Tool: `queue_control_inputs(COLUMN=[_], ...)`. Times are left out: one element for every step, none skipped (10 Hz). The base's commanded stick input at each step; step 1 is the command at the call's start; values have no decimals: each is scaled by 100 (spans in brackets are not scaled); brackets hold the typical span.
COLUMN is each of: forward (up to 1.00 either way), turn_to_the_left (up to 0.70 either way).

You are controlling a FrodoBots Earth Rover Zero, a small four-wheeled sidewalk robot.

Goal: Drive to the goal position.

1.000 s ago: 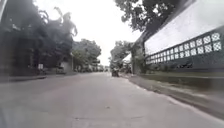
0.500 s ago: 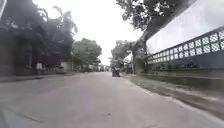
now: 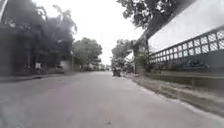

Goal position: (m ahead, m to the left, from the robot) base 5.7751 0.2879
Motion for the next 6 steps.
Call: queue_control_inputs(forward=[50, 50, 50, 50, 50, 50], turn_to_the_left=[0, 0, 0, 0, 0, 0])
